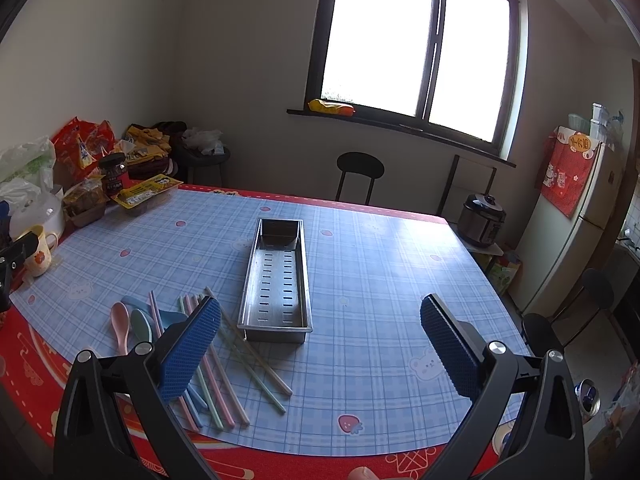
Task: Organize utensils
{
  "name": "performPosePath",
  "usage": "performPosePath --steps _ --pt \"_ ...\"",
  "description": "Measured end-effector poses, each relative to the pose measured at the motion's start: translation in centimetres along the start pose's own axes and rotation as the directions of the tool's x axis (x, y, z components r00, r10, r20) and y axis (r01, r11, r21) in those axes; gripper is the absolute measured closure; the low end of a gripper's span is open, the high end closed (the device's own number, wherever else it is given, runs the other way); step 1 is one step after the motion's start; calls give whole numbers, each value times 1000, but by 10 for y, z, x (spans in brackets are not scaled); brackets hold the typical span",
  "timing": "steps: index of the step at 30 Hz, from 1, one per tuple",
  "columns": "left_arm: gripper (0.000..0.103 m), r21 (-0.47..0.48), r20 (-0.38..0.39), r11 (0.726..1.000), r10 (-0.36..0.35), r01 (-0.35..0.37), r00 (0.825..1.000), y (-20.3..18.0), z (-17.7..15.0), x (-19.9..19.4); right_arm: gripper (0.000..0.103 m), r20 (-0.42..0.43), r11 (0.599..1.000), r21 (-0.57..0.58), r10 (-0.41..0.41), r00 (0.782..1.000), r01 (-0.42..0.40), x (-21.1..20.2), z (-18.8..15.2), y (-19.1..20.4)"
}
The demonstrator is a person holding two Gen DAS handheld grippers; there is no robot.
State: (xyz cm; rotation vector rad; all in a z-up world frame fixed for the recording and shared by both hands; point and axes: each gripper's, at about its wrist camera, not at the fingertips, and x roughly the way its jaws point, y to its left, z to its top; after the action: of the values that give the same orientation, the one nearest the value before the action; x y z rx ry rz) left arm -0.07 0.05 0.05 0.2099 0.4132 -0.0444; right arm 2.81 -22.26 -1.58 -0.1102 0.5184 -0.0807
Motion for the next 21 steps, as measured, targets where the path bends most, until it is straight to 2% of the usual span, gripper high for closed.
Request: performPosePath --steps 21 --pt "5 1 -1 1000 -1 1 1000 1 0 -2 5 -5 1000 3 -1 1000 1 2 -1 -2"
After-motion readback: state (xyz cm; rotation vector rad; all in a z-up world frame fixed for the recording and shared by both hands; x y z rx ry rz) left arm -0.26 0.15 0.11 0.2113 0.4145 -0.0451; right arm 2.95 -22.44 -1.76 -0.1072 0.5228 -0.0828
